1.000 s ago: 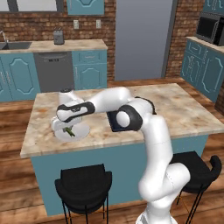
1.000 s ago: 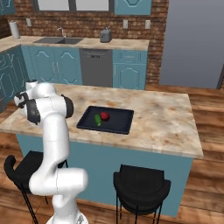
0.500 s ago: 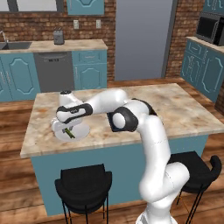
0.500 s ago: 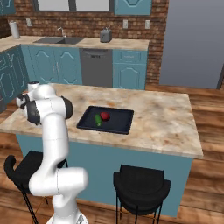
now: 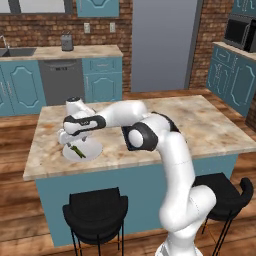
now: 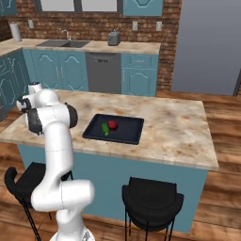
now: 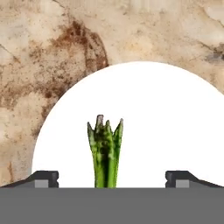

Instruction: Create a steak meal by picking up the steak and asparagus from the tray and placing them on the plate. Leave the cucumber on the tray.

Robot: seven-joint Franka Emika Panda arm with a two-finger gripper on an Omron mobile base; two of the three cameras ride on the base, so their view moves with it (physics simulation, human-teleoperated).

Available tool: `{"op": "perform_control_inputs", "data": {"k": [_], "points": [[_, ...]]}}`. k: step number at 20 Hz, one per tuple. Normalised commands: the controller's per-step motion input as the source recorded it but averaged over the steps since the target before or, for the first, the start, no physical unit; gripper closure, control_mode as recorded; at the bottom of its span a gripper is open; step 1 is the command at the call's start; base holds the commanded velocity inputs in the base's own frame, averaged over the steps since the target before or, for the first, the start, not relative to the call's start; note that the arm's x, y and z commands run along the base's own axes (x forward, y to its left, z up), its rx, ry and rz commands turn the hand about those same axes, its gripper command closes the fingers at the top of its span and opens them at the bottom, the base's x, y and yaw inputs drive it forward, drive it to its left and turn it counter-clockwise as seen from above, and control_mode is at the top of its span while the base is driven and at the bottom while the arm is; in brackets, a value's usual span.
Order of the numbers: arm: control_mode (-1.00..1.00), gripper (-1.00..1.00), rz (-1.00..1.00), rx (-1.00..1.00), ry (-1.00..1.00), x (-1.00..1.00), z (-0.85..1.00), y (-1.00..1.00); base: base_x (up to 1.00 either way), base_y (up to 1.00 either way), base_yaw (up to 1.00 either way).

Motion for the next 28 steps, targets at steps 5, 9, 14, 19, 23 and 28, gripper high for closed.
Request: {"op": "perform_control_inputs", "data": {"k": [5,9,14,19,23,28], "points": [[-1.0,-1.0,0.0,0.0,-0.22,-0.38,0.62,-0.65,0.0,0.0,0.0],[-1.0,-1.0,-0.01,0.0,-0.2,-0.26,0.36,-1.0,0.0,0.0,0.0],[-1.0,-1.0,-0.02,0.0,-0.11,-0.02,0.42,-1.0,0.0,0.0,0.0],[-1.0,-1.0,-0.04,0.03,0.0,0.0,0.19,-1.0,0.0,0.0,0.0],[-1.0,-1.0,-0.02,0.03,0.0,0.03,0.04,-1.0,0.0,0.0,0.0],[-1.0,-1.0,0.0,0.04,0.01,0.04,0.0,-1.0,0.0,0.0,0.0]]}}
